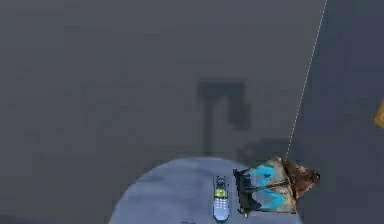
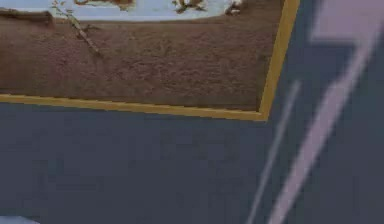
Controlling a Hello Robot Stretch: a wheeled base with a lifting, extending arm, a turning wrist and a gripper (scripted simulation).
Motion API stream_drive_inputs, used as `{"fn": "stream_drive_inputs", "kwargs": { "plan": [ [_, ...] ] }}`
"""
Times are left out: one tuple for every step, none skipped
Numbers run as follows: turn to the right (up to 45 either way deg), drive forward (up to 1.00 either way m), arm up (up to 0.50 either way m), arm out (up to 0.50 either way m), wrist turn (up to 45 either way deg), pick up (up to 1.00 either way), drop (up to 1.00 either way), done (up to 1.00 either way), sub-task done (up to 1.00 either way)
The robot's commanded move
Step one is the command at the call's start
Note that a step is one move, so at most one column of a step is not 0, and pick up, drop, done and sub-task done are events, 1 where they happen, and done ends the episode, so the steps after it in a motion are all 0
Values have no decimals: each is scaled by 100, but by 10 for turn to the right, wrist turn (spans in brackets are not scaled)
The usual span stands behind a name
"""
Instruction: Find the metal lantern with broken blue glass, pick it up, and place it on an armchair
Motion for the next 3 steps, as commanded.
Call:
{"fn": "stream_drive_inputs", "kwargs": {
  "plan": [
    [-450, 0, 0, 0, 0, 0, 0, 0, 0],
    [-270, 0, 0, 0, 0, 0, 0, 0, 0],
    [0, 0, 50, 0, 0, 0, 0, 0, 0]
  ]
}}
